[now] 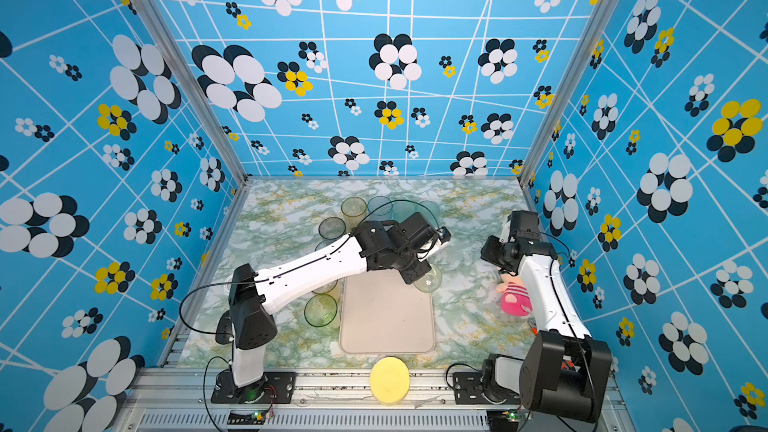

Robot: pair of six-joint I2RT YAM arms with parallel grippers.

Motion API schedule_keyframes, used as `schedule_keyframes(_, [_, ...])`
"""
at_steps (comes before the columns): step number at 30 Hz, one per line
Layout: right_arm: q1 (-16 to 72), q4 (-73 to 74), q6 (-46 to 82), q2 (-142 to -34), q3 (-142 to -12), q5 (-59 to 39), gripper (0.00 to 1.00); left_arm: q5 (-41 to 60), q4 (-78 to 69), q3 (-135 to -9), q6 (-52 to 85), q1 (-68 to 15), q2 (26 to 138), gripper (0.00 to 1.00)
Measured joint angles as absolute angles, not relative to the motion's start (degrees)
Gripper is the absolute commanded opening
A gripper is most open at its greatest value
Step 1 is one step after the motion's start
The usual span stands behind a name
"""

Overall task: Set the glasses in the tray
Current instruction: 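Lift the green cup with the left gripper and carry it over the tray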

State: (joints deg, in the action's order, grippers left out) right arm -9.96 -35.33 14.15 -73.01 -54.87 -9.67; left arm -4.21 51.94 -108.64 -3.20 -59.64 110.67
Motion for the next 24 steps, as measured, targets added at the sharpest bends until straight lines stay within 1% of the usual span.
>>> schedule_keyframes(5, [-9.4,-35.4,14.2,-73.0,-54.9,-9.8,0.47,-6.3,53.7,-102.1,-3.0,-53.8,107.0,0.0])
schedule_keyframes(11, [-4.5,-35.8,14.2,-73.8,-54.9,-9.5,0.47,-7.0,54.5,-96.5,-3.0,-48.1,106.5,0.0])
schedule_keyframes(24, [4.2,-38.7,14.2,-74.5,-58.4,-6.9,0.47,-6.9,53.1,-91.7,-3.0,-43.9,106.5,0.0])
